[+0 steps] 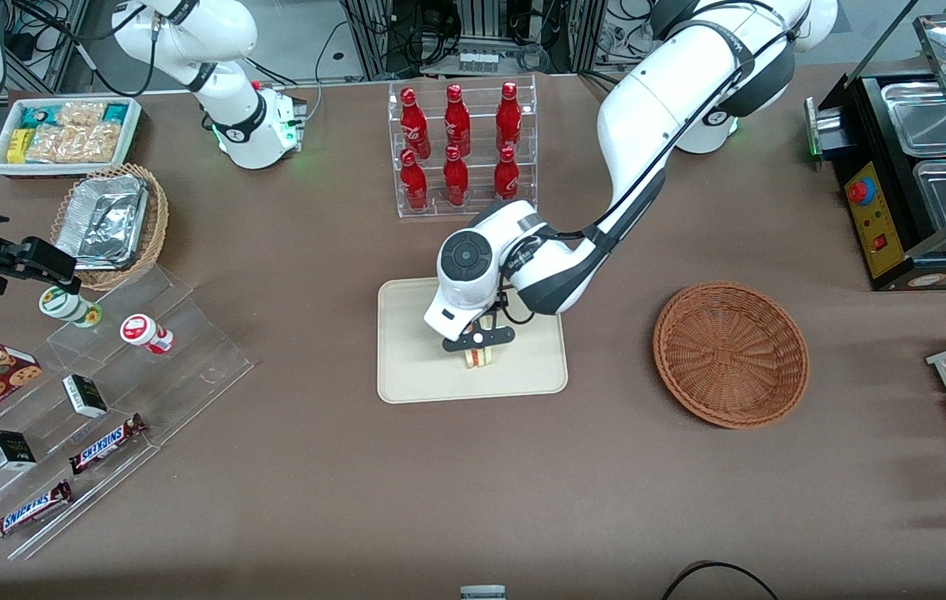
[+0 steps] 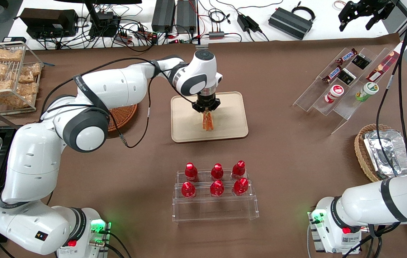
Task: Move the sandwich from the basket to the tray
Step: 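Carry the sandwich over the cream tray and lower it onto it, then open the left gripper and raise it away from the sandwich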
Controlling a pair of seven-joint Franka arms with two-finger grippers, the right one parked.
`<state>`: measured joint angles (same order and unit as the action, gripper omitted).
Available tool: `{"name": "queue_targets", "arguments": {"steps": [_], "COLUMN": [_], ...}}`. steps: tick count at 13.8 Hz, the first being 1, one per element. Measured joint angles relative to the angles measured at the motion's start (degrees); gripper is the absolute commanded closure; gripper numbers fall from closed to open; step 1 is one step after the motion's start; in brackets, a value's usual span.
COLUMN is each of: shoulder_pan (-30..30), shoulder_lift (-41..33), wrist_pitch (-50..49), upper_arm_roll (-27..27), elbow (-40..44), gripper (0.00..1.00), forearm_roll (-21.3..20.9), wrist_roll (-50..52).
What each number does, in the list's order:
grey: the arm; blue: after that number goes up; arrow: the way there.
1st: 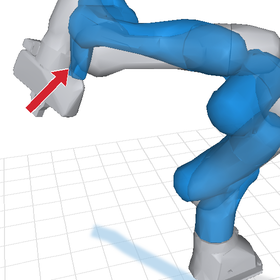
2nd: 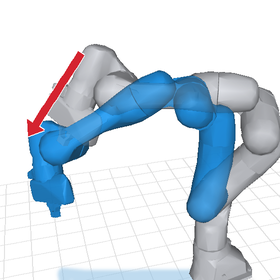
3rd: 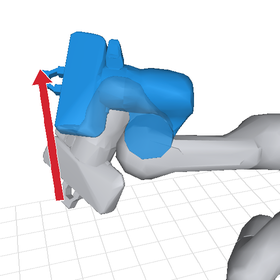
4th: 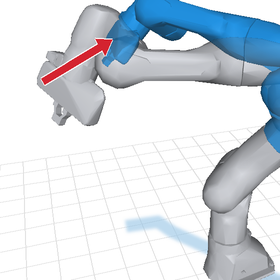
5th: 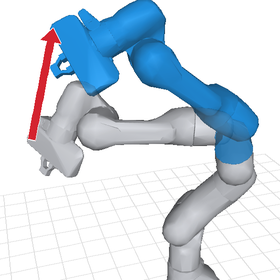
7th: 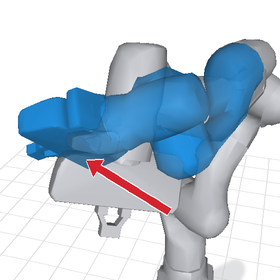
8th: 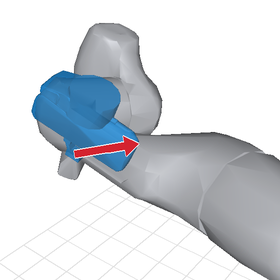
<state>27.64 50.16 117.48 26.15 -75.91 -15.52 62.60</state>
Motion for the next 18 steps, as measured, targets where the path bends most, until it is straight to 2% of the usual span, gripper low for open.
{"name": "queue_targets", "arguments": {"steps": [8,12,14,18], "shoulder_pan": [0.09,-0.52,-1.47,-5.88], "shoulder_lift": [-0.67,-4.94,-7.72,-12.56], "wrist_pitch": [-1.28,-6.03,-9.92,-18.81], "upper_arm_roll": [0.00,-0.01,-0.07,-0.26], "elbow": [2.49,3.30,3.34,3.23], "gripper": [0.00,0.00,0.00,0.00], "forearm_roll": [-0.32,-0.32,-0.32,-0.29], "wrist_roll": [0.50,-0.07,-3.57,-7.98]}}
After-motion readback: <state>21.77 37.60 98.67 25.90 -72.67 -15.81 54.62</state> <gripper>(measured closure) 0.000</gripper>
